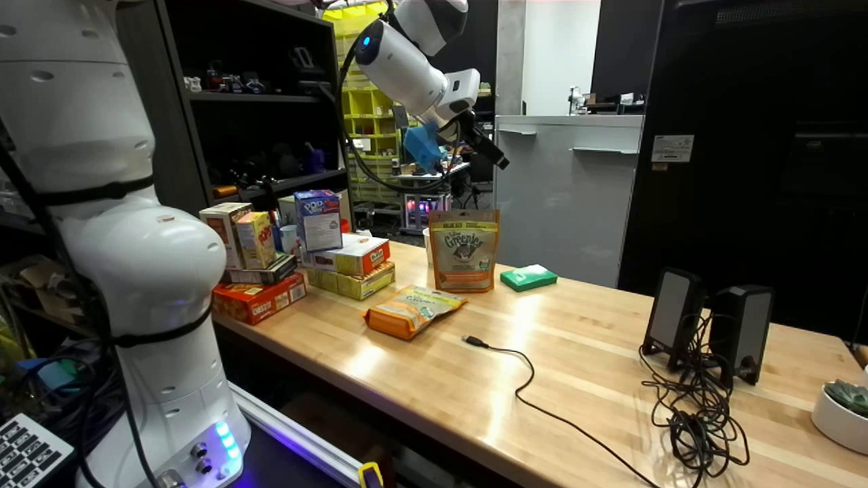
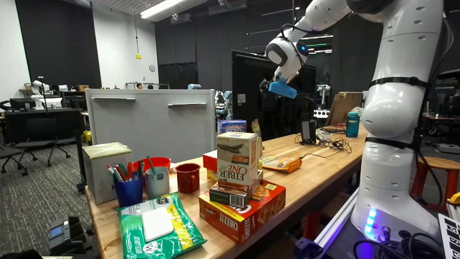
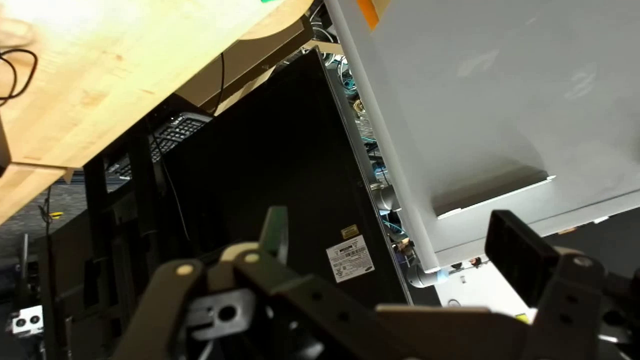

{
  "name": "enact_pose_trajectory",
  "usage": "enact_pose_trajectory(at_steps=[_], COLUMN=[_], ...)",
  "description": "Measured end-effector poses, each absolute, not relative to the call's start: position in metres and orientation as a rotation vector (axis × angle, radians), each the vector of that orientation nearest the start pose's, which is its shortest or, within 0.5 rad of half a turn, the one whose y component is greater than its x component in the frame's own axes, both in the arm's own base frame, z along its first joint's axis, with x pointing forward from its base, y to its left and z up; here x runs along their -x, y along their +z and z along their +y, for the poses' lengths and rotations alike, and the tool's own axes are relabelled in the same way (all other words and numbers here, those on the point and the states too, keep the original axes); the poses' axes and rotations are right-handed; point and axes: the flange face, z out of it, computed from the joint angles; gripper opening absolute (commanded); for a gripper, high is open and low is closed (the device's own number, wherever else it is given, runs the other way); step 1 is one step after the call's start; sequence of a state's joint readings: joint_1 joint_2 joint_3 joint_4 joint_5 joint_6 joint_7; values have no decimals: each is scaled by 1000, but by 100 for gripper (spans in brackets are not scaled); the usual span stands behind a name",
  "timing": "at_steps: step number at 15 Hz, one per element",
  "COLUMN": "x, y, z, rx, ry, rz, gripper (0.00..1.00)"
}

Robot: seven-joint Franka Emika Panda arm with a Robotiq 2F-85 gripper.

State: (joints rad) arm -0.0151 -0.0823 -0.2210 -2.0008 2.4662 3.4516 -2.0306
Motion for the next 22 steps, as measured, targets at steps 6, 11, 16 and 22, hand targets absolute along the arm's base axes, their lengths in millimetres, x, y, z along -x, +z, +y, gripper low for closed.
enact_pose_trajectory(at_steps=[6,11,16,22], x=[-451,-434,-425,-413], y=[470,426,411,403], z=[-173,-152,-148,-167], rx=[2658,2488,2236,1901], ry=[-1444,-1232,-1123,-1034], rz=[1032,1314,1602,1915], gripper=[100,100,100,100])
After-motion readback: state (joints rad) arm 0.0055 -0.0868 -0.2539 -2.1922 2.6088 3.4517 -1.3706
